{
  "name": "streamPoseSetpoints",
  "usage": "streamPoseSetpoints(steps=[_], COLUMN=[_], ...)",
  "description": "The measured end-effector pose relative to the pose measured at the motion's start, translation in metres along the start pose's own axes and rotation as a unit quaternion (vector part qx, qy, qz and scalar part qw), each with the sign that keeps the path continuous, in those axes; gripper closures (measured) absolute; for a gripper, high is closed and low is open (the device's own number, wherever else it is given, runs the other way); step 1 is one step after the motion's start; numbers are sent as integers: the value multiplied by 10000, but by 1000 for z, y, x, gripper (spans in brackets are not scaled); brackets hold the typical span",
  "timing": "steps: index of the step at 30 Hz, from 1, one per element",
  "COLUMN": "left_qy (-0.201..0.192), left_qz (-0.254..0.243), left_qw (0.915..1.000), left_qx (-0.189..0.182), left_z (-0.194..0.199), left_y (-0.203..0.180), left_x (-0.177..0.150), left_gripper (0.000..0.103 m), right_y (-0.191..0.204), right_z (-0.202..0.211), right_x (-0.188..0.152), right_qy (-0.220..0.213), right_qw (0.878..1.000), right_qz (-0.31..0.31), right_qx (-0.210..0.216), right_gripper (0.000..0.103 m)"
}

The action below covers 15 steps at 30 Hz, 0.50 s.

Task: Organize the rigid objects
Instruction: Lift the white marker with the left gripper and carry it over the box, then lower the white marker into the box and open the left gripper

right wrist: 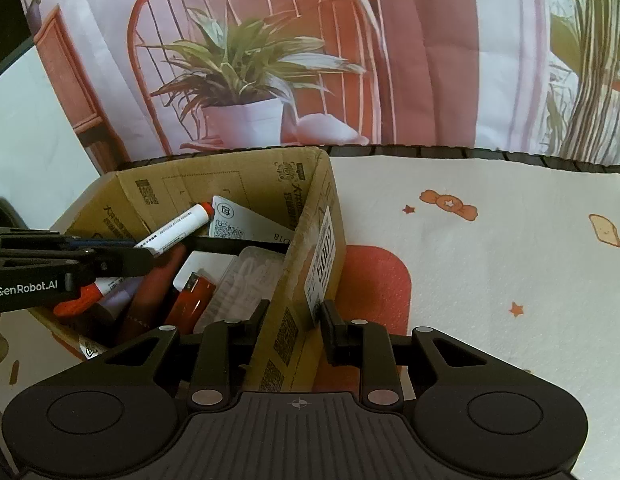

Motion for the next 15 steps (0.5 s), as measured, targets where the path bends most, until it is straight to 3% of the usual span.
streamPoseSetpoints(steps=[11, 12, 13, 15], left_qy=[144, 101, 52, -94], left_qz=[16, 49, 90, 146], left_qw=[9995, 9993, 9991, 9984], left_qx=[285, 345, 415, 532], left_z=[-1, 1, 3, 10], left_y=[6, 8, 9, 10], left_x=[-1, 0, 0, 1], left_gripper=[83, 73, 54, 43], right_y=[0, 0, 0, 0], right_z=[0, 0, 0, 0], right_x=[0, 0, 0, 0], right_qy=[3, 5, 7, 16], right_qw=[10000, 10000, 10000, 10000], right_qz=[1, 4, 5, 13], right_qx=[-1, -2, -2, -5], right_gripper=[78, 78, 78, 78])
Point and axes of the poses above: each gripper's, at about its wrist camera, not at the fingertips, and z roughly against the way its jaws point, y to its left, x to its top, the point moved 5 cm from there along -z, roughly the way its jaws point, and after that the axes turned 11 degrees about -z, right-handed, at the moved point
